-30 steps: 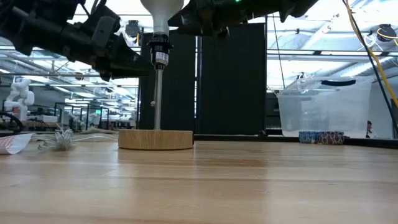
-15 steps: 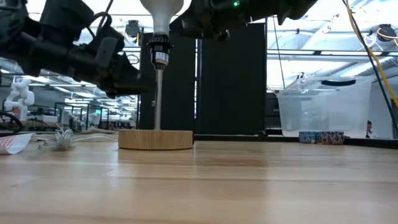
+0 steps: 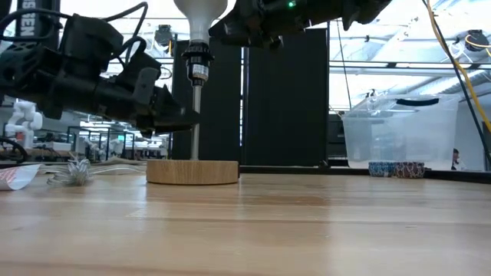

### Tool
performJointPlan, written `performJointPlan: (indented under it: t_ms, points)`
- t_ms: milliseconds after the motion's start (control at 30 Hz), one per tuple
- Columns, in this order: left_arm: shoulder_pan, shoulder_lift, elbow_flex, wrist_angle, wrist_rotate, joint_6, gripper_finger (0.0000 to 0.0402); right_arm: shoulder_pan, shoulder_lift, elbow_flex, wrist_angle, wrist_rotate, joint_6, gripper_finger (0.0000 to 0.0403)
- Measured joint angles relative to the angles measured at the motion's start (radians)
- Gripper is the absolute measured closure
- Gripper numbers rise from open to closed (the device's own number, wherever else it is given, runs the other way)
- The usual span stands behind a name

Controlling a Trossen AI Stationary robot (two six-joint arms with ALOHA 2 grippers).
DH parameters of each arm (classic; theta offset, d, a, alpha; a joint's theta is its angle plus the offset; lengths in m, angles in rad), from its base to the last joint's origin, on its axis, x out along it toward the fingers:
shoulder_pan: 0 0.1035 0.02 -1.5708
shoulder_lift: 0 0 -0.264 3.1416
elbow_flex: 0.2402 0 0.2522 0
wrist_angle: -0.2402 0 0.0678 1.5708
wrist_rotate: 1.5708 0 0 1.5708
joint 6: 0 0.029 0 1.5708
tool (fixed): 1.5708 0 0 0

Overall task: Screw lightbulb
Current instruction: Remove the lightbulb from the lamp socket

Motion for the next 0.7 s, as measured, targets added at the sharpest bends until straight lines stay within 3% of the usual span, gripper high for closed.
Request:
performJointPlan:
  t_ms: [467, 700]
  points:
    - [0.0, 0.093, 0.069, 0.031, 0.022, 0.102, 0.0368, 0.0, 0.0, 0.0, -0.003, 0.0, -0.001, 0.0193]
    - [-0.003, 0.093, 0.069, 0.031, 0.022, 0.121, 0.0369, 0.0, -0.001, 0.0, -0.005, 0.0, -0.001, 0.0193]
